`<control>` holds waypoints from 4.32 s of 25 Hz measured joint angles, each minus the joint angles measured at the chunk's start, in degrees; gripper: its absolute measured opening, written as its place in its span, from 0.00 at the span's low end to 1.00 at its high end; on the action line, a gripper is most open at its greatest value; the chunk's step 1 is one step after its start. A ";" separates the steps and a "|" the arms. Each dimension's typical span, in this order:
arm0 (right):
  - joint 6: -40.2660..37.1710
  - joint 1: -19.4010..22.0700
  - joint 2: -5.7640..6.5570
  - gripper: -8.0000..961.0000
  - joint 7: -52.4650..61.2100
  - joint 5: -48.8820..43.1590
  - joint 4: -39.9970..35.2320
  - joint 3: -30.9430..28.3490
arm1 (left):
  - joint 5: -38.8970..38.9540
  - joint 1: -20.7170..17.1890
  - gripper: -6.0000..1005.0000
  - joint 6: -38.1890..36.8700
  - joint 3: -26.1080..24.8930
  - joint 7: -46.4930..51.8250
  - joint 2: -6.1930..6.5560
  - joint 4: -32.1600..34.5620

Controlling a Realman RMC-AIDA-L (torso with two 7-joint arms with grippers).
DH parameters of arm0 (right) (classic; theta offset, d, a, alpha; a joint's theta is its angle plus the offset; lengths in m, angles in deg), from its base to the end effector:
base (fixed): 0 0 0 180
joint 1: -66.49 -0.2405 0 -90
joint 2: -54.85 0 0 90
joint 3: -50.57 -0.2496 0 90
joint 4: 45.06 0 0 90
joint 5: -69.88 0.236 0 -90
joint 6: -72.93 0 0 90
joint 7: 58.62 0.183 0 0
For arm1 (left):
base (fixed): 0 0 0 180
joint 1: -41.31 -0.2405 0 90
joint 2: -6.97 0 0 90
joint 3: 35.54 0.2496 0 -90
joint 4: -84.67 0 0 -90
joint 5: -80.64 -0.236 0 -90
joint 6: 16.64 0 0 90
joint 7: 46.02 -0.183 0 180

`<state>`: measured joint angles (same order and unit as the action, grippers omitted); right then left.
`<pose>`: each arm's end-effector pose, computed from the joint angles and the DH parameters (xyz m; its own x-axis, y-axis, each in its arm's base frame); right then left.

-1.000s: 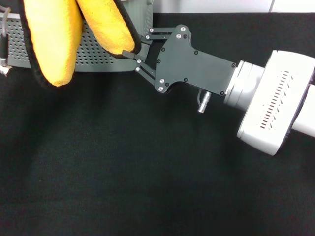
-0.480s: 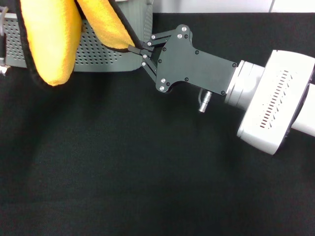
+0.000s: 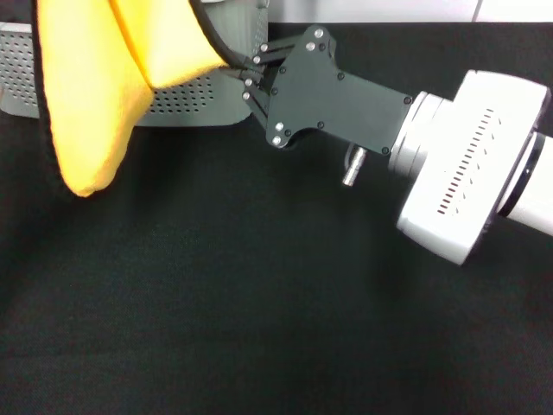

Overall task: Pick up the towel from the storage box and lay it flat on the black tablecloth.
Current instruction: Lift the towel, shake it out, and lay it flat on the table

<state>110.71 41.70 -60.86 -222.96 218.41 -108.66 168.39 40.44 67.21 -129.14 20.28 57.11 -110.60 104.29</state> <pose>0.0509 0.3670 -0.1119 0.7206 0.5912 -0.3621 0.1937 -0.6732 -0.7137 -0.2021 0.3294 0.0810 -0.2848 0.3756 0.8819 0.3395 -0.8209 0.4592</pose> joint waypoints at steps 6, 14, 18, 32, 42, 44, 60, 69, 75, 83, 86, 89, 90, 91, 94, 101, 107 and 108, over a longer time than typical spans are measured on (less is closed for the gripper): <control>-12.55 4.79 0.59 0.02 15.68 -15.04 -14.32 -0.44 | -9.18 -5.08 0.03 4.07 -0.08 -1.34 2.08 5.49; -11.29 14.24 1.66 0.02 46.50 -46.36 -33.56 -7.14 | -17.18 -9.86 0.03 3.97 -0.08 1.13 5.48 11.86; -2.34 15.77 1.63 0.02 59.78 -56.43 -38.96 -13.40 | -18.11 -11.36 0.03 3.81 -0.63 2.19 6.30 13.01; 26.54 17.05 1.60 0.02 70.78 -57.76 -42.81 -32.16 | -26.15 -11.85 0.03 0.63 -0.89 6.67 8.12 16.41; 35.73 24.42 1.46 0.02 71.47 -54.82 -48.32 -36.86 | -26.24 -12.39 0.03 -3.69 -0.58 6.73 7.84 16.42; 38.38 25.64 1.45 0.02 71.52 -53.66 -48.83 -38.33 | -26.28 -12.65 0.03 -3.79 -0.42 6.75 7.74 16.42; 55.96 34.02 -0.53 0.02 81.38 -42.60 -50.66 -51.05 | -27.00 -19.24 0.03 -4.11 4.04 8.44 6.94 18.01; 60.31 36.12 -0.51 0.02 86.77 -40.31 -48.64 -50.76 | -27.08 -24.09 0.03 -4.21 7.60 8.89 6.14 21.94; 62.62 39.70 -0.47 0.02 86.93 -39.14 -46.52 -50.04 | -27.06 -26.99 0.03 -4.22 8.84 8.56 6.11 22.27; 63.77 41.55 -0.13 0.03 86.93 -38.97 -44.06 -45.22 | -26.83 -32.13 0.03 -4.36 10.05 8.57 5.95 25.26; 63.80 42.28 -0.10 0.03 86.67 -39.01 -43.55 -42.82 | -26.95 -33.70 0.03 -4.39 10.43 8.76 5.95 26.76; 63.95 43.37 -0.12 0.03 85.26 -38.98 -42.08 -40.93 | -27.04 -34.17 0.03 -4.39 11.43 8.68 6.10 26.87; 64.03 43.53 -0.11 0.03 84.63 -38.98 -41.18 -40.41 | -27.10 -34.18 0.03 -4.40 11.82 8.48 6.21 26.87; 64.09 43.58 -0.11 0.03 84.17 -39.06 -40.30 -40.13 | -27.44 -33.93 0.03 -4.38 11.97 8.16 6.24 26.68; 63.99 42.54 -0.11 0.03 82.25 -39.91 -33.94 -40.20 | -29.67 -31.70 0.03 -4.20 11.60 6.81 6.09 23.89; 62.94 33.53 -0.11 0.04 76.36 -43.34 -17.22 -42.03 | -37.28 -17.44 0.03 -3.48 11.15 0.70 5.55 7.93; 61.18 25.61 0.02 0.04 70.78 -44.87 -4.65 -44.65 | -38.99 -10.76 0.03 4.70 11.12 -1.08 5.38 2.26; 60.61 24.55 0.04 0.04 69.56 -44.93 -2.90 -45.08 | -38.94 -10.24 0.03 6.17 11.08 -1.09 5.36 2.02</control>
<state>171.31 66.25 -60.82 -153.41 173.48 -111.57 123.31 1.50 56.98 -122.97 31.36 56.03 -105.24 106.31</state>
